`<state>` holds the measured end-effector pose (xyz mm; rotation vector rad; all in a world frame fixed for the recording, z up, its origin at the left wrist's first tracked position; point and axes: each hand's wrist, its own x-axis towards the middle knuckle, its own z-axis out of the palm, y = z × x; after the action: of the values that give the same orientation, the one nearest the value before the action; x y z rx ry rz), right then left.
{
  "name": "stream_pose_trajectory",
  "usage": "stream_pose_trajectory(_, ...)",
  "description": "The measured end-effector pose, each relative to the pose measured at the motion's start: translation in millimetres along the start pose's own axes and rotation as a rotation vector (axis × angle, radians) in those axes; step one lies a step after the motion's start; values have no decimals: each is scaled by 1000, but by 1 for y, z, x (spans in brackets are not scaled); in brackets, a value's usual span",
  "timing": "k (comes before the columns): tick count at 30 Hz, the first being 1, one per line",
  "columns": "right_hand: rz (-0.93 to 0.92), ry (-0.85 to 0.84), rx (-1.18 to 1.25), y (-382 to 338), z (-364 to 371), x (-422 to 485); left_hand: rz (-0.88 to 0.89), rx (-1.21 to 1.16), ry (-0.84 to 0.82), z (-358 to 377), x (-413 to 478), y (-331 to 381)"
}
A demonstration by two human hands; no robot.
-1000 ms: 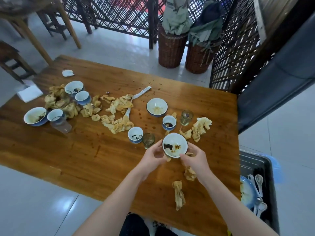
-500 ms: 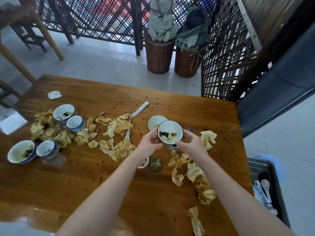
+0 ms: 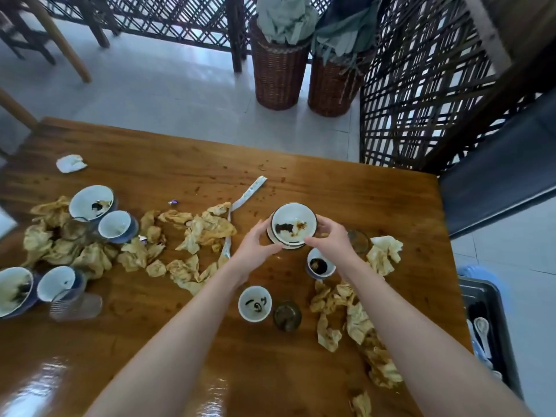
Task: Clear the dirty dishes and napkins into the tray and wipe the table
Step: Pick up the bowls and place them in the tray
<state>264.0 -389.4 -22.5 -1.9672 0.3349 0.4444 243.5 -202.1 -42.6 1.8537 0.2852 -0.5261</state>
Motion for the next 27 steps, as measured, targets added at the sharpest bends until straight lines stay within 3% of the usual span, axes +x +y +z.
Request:
stream_pose_trajectory(11, 46, 9, -93, 8, 15, 24, -77, -15, -36, 0, 18, -15)
stream_pose_trajectory(20, 80, -79, -177, 10, 12, 34, -50, -171, -15, -1, 21, -20)
stream_pose_trajectory(27, 31, -119, -169, 11, 15, 31, -15, -145, -44, 0, 26, -15)
